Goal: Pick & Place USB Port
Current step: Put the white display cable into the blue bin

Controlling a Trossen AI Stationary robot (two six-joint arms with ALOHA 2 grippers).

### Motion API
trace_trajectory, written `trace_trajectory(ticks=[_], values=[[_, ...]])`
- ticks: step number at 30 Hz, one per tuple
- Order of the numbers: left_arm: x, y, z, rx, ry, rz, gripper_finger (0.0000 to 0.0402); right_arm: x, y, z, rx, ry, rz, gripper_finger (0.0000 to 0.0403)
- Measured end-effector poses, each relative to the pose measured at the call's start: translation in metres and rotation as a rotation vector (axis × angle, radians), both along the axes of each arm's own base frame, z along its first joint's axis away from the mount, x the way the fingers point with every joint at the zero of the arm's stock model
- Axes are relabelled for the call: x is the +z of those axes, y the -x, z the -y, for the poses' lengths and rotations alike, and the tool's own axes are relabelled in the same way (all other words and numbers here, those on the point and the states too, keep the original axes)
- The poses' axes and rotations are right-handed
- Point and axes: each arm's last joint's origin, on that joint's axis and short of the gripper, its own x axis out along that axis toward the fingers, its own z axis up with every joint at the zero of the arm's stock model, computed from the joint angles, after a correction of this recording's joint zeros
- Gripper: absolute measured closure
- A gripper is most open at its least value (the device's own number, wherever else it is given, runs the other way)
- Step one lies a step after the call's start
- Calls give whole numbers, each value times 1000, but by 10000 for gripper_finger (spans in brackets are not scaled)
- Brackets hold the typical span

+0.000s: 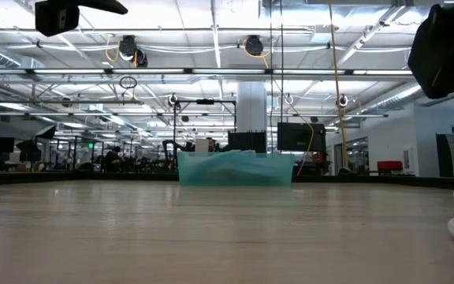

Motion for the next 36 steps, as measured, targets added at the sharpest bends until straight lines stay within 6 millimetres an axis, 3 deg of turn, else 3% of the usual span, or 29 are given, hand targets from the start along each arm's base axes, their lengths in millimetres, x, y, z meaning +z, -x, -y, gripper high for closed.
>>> trace_trajectory(ticks=[5,12,18,25,31,36], values=[[1,-1,0,-6,-5,12,284,-1,-2,4,-3,-2,-4,394],[1,-1,0,-1,-7,16,284,6,-11,13,-49,-64,-3,401],[1,-2,-1,9,-10,17,284,42,-17,24,-97,-119,129,403],[1,-1,-2,18,-20,14,284,79,-8,30,-210,-204,194,403],[1,-3,-5,34,-29,15,284,83,-3,33,-217,-215,160,403],[1,-4,-8,47,-29,14,284,76,8,37,-206,-116,48,403]])
